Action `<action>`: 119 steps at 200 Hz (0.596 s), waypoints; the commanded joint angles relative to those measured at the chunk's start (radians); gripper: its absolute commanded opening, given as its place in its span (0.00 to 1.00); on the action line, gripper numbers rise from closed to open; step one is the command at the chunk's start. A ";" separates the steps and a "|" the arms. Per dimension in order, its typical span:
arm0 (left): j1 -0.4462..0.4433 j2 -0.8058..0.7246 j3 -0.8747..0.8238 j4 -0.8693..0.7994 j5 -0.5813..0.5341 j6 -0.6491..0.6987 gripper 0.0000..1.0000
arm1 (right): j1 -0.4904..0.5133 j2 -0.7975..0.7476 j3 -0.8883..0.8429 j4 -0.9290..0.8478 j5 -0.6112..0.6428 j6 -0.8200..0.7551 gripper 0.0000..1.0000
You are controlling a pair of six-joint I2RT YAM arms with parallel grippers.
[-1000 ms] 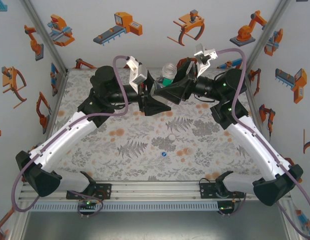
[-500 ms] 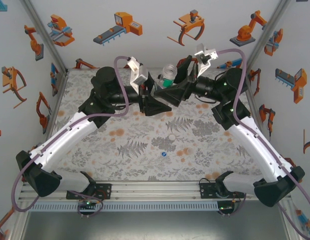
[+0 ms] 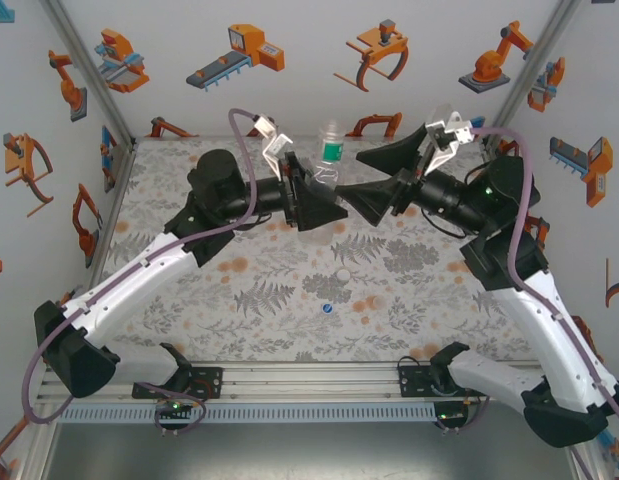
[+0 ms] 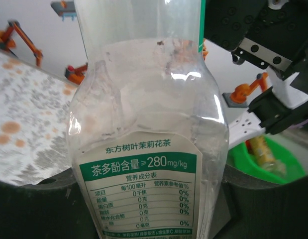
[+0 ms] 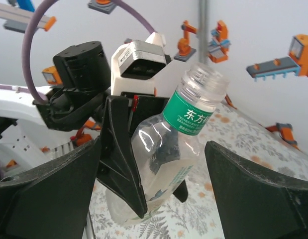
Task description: Screw on the bottle caps
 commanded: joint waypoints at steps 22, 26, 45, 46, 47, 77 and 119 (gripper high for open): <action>-0.029 -0.020 -0.024 -0.065 -0.083 -0.157 0.36 | 0.005 -0.055 -0.041 -0.202 0.307 0.119 0.75; -0.029 -0.024 -0.025 -0.085 -0.094 -0.154 0.36 | 0.005 -0.061 -0.050 -0.220 0.337 0.156 0.74; -0.027 -0.028 -0.041 -0.148 -0.157 -0.177 0.37 | 0.005 -0.091 -0.108 -0.311 0.454 0.350 0.70; -0.026 -0.028 -0.042 -0.150 -0.159 -0.180 0.37 | 0.005 -0.093 -0.111 -0.314 0.456 0.358 0.70; -0.026 -0.027 -0.042 -0.150 -0.159 -0.183 0.37 | 0.005 -0.093 -0.115 -0.316 0.457 0.364 0.70; -0.022 -0.005 -0.063 -0.144 -0.163 -0.219 0.37 | 0.005 -0.122 -0.221 -0.454 0.472 0.645 0.62; -0.019 0.001 -0.168 -0.077 -0.228 -0.301 0.40 | 0.043 -0.101 -0.394 -0.476 0.379 0.920 0.60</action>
